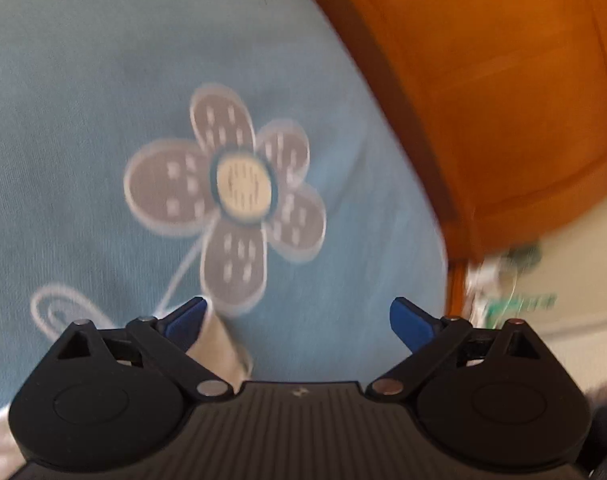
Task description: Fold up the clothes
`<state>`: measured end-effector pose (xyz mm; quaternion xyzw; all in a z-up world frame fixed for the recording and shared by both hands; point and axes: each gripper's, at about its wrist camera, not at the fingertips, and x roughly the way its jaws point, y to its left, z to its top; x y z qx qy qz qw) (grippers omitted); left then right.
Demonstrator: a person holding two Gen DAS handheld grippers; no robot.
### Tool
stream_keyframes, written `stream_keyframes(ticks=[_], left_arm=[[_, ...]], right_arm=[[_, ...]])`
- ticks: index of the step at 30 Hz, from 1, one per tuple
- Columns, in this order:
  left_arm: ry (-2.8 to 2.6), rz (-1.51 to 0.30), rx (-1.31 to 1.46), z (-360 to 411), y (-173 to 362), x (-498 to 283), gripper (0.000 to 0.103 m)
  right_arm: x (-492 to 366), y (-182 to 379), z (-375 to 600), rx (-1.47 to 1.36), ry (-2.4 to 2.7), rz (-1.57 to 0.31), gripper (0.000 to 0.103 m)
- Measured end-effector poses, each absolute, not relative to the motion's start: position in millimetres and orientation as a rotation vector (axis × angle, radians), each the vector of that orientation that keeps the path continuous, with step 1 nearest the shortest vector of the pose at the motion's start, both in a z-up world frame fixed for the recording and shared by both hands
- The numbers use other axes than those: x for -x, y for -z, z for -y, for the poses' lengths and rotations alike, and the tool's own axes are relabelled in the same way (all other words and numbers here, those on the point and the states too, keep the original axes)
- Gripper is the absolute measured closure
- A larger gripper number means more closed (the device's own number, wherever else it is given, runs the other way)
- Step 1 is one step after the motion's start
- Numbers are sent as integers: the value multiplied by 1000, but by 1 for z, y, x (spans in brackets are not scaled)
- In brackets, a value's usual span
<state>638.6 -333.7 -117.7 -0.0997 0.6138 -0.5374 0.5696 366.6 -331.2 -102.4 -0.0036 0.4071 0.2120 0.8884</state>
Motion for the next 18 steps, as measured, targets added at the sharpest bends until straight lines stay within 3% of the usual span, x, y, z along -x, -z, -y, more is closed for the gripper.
stream_keyframes(ticks=[6,9,13,18], left_arm=[[1216,-1264,171,319,79,-645,6],[1290,-1292,110,307,66,-624,4],[1347,-1411,93,303,87,-593,4],[1263,-1363,102,310,112,-590,4]], right_arm=[[-368,102,330,18,-441,-855,0],[-368,102,331,13,-438,-854,0],[-367,103,325,49,-427,-851,0],[-365,106,320,93,-419,-845,0]])
